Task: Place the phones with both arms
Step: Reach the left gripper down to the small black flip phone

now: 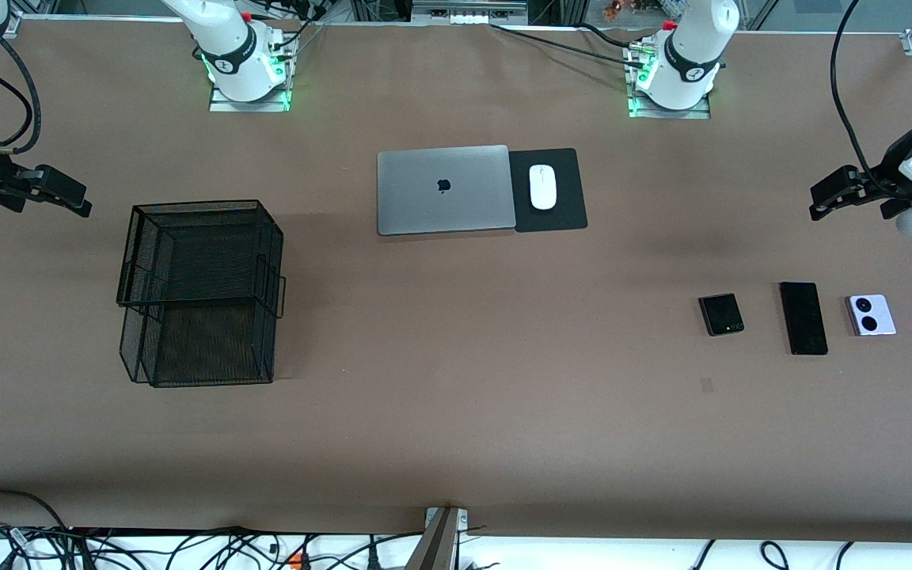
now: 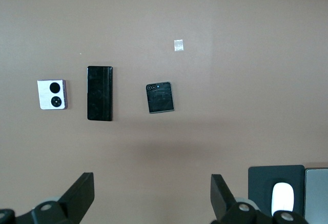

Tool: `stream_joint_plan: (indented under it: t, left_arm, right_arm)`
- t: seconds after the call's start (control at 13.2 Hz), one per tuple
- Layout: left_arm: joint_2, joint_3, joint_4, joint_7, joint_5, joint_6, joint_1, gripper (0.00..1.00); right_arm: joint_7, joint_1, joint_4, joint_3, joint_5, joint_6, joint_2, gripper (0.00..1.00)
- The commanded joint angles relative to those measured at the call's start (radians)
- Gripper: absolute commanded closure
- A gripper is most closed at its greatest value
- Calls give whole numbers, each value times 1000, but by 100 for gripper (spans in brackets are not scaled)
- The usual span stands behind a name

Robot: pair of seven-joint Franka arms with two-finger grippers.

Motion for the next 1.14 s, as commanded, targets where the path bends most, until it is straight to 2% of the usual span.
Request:
stream_joint_plan:
  t: [0.0,0.3,1.06]
  left_arm:
    - [19,-4,37,4,-20,-33,21,0]
    - [19,-5,37,4,-18,-33,27,0]
    - [111,-5,42,17,-7,-50,30,0]
  right_arm:
    - [6,-11,13,12,3,-8,-4,0]
    - [6,-11,13,12,3,-8,-4,0]
    - [6,-11,13,12,3,-8,-4,0]
